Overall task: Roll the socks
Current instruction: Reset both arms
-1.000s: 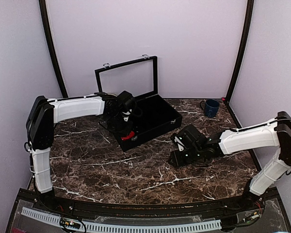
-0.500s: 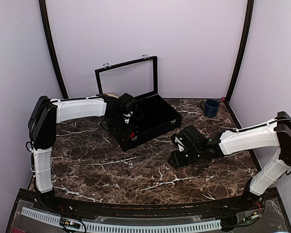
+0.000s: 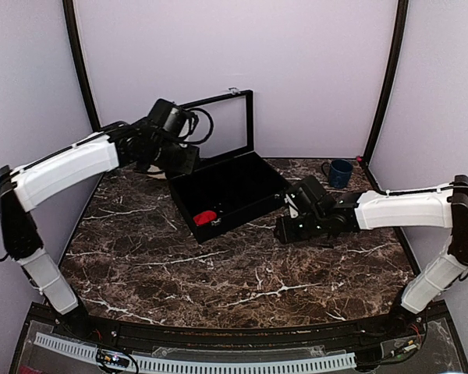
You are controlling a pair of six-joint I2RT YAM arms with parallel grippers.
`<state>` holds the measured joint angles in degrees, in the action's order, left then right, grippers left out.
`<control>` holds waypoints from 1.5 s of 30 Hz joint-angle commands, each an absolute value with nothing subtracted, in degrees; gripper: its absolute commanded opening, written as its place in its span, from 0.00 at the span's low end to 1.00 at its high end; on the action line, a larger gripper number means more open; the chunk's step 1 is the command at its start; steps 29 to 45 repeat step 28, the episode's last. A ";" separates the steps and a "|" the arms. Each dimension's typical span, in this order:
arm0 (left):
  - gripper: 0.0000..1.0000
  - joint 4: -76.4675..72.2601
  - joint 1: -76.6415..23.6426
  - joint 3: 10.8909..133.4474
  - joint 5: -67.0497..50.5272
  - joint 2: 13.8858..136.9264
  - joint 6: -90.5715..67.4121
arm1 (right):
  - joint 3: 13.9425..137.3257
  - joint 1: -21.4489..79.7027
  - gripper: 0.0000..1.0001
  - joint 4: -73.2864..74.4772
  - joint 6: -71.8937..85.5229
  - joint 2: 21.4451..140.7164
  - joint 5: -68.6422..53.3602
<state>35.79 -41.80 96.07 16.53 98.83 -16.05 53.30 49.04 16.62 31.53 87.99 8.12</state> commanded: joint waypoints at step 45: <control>0.81 1.90 -21.52 48.25 27.09 71.60 -14.23 | 55.57 24.96 0.68 22.05 26.81 69.05 33.86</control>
